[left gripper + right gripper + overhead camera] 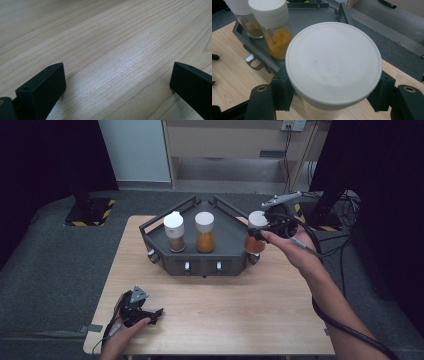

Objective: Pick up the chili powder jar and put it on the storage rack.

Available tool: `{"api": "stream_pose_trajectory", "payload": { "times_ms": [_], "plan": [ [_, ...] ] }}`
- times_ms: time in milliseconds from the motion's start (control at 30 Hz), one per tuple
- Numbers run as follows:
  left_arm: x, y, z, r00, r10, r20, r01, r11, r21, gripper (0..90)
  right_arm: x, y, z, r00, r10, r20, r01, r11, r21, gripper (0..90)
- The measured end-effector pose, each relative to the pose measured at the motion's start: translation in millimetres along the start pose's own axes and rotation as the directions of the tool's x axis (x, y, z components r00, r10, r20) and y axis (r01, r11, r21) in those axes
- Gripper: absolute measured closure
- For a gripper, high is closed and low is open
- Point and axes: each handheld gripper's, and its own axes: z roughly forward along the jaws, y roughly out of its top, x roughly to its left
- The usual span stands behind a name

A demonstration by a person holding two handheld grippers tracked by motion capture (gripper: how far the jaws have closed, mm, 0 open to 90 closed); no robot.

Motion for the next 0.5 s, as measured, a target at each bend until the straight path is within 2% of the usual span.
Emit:
{"api": "stream_pose_trajectory", "payload": {
  "times_ms": [500],
  "plan": [
    [-0.1, -0.1, 0.1, 1.0000, 0.000, 0.000, 0.000, 1.0000, -0.001, 0.0, 0.7, 11.4, 14.6, 1.0000, 0.005, 0.007, -0.005, 1.000, -0.003, 34.0]
  ]
}}
